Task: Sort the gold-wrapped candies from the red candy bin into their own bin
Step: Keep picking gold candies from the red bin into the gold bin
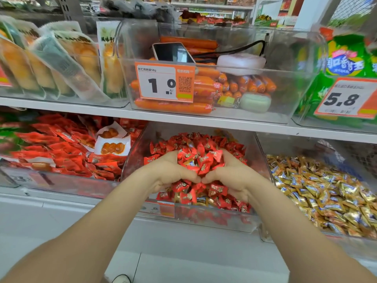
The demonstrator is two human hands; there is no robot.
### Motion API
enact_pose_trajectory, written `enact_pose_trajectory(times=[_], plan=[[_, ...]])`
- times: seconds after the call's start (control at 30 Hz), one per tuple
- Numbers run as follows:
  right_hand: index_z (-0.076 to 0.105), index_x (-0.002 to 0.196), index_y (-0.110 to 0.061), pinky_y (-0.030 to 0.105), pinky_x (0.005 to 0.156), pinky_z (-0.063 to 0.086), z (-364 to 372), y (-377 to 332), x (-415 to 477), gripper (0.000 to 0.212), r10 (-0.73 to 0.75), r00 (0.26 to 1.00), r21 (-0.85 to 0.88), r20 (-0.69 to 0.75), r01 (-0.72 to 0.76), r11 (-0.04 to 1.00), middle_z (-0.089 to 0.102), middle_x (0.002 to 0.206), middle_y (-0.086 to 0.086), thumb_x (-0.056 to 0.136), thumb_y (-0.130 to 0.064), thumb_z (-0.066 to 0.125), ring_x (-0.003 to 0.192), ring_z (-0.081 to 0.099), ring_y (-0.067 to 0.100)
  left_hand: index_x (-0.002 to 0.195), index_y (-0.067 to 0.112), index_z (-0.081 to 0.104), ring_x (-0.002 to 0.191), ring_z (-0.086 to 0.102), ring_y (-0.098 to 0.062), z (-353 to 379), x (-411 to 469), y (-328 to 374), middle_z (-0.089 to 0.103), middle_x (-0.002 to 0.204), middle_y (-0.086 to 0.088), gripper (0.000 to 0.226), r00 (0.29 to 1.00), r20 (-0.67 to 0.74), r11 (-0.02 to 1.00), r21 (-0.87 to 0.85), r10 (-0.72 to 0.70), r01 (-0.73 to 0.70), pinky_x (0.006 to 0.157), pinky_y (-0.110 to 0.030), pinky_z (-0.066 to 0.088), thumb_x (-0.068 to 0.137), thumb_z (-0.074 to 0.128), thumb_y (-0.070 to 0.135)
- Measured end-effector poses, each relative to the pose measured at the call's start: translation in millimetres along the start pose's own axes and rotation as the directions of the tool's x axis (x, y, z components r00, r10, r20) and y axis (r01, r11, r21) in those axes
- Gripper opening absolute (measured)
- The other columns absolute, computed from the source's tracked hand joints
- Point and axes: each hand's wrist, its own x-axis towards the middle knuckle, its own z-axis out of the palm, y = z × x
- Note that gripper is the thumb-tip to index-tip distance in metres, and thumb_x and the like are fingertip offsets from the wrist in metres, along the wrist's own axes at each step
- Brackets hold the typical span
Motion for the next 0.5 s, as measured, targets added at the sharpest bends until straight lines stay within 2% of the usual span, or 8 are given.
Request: enact_pose_trajectory(times=[0.1, 0.2, 0.23, 0.3, 0.37, 0.4, 0.43, 0.5], plan=[[0.046, 0.150, -0.033, 0.041, 0.091, 0.062, -13.9, 0.0, 0.2, 0.097, -0.075, 0.994, -0.222, -0.075, 0.057, 0.973, 0.072, 0.120, 0.001, 0.068, 0.000, 0.087, 0.101, 0.073, 0.020, 0.143, 0.025, 0.052, 0.113, 0.068, -0.018, -6.5, -10.1, 2.7, 0.065, 0.132, 0.006, 0.094, 0.990, -0.098, 0.961, 0.266, 0.105, -0.076, 0.101, -0.041, 0.056, 0.063, 0.100, 0.019], [0.046, 0.144, -0.042, 0.020, 0.065, 0.055, -22.9, -2.0, -13.6, 0.080, -0.189, 0.978, -0.574, -0.090, 0.104, 0.812, 0.065, 0.114, -0.004, 0.078, -0.017, 0.082, 0.082, 0.069, 0.014, 0.147, 0.034, 0.046, 0.087, 0.070, -0.018, -11.2, -21.6, 3.7, 0.050, 0.140, 0.008, 0.081, 0.979, -0.033, 0.826, 0.542, 0.202, -0.153, 0.078, -0.038, 0.062, 0.080, 0.089, 0.017], [0.042, 0.145, -0.045, 0.020, 0.070, 0.052, -24.6, 0.6, -16.5, 0.079, -0.235, 0.969, -0.680, -0.077, 0.121, 0.723, 0.061, 0.117, -0.002, 0.080, -0.021, 0.080, 0.088, 0.066, 0.016, 0.145, 0.036, 0.048, 0.085, 0.069, -0.017, -13.2, -23.3, 2.2, 0.047, 0.140, 0.008, 0.075, 0.977, 0.000, 0.778, 0.605, 0.215, -0.171, 0.077, -0.038, 0.062, 0.083, 0.087, 0.018], [0.037, 0.147, -0.049, 0.035, 0.089, 0.055, -24.0, 5.7, -22.7, 0.079, -0.262, 0.963, -0.823, -0.059, 0.101, 0.559, 0.050, 0.128, 0.003, 0.083, -0.025, 0.077, 0.105, 0.062, 0.028, 0.138, 0.040, 0.052, 0.104, 0.060, -0.015, -16.0, -26.8, -1.9, 0.044, 0.137, 0.007, 0.064, 0.971, 0.020, 0.649, 0.740, 0.238, -0.174, 0.089, -0.038, 0.057, 0.086, 0.083, 0.017], [0.051, 0.138, -0.046, 0.044, 0.093, 0.055, -20.4, 6.5, -29.2, 0.063, -0.291, 0.955, -0.897, -0.065, 0.072, 0.435, 0.045, 0.129, 0.003, 0.086, -0.020, 0.074, 0.112, 0.059, 0.031, 0.124, 0.041, 0.058, 0.120, 0.042, -0.018, -15.7, -29.4, -4.7, 0.043, 0.129, 0.008, 0.055, 0.949, -0.003, 0.482, 0.862, 0.317, -0.158, 0.101, -0.043, 0.045, 0.085, 0.076, 0.006], [0.063, 0.127, -0.042, 0.042, 0.092, 0.055, -18.4, 4.5, -30.8, 0.049, -0.333, 0.941, -0.917, -0.056, 0.084, 0.390, 0.049, 0.126, 0.001, 0.087, -0.015, 0.071, 0.112, 0.058, 0.027, 0.114, 0.040, 0.061, 0.118, 0.040, -0.016, -14.7, -31.0, -4.5, 0.045, 0.122, 0.010, 0.051, 0.932, -0.002, 0.450, 0.876, 0.363, -0.173, 0.099, -0.041, 0.042, 0.083, 0.072, 0.001], [0.072, 0.114, -0.038, 0.038, 0.089, 0.055, -15.8, 2.2, -32.1, 0.038, -0.383, 0.924, -0.913, -0.021, 0.139, 0.384, 0.057, 0.119, -0.003, 0.087, -0.011, 0.068, 0.108, 0.061, 0.020, 0.104, 0.038, 0.064, 0.112, 0.045, -0.012, -13.8, -32.0, -4.0, 0.049, 0.115, 0.012, 0.046, 0.920, 0.004, 0.472, 0.857, 0.392, -0.205, 0.095, -0.038, 0.045, 0.081, 0.071, -0.001], [0.080, 0.096, -0.031, 0.023, 0.080, 0.056, -6.5, -1.8, -30.3, 0.030, -0.389, 0.916, -0.817, 0.100, 0.299, 0.493, 0.073, 0.094, -0.012, 0.087, -0.006, 0.066, 0.085, 0.069, 0.004, 0.089, 0.031, 0.070, 0.092, 0.057, -0.006, -10.3, -33.1, -3.6, 0.061, 0.097, 0.015, 0.024, 0.931, -0.017, 0.597, 0.771, 0.365, -0.220, 0.081, -0.031, 0.053, 0.080, 0.074, 0.010]])
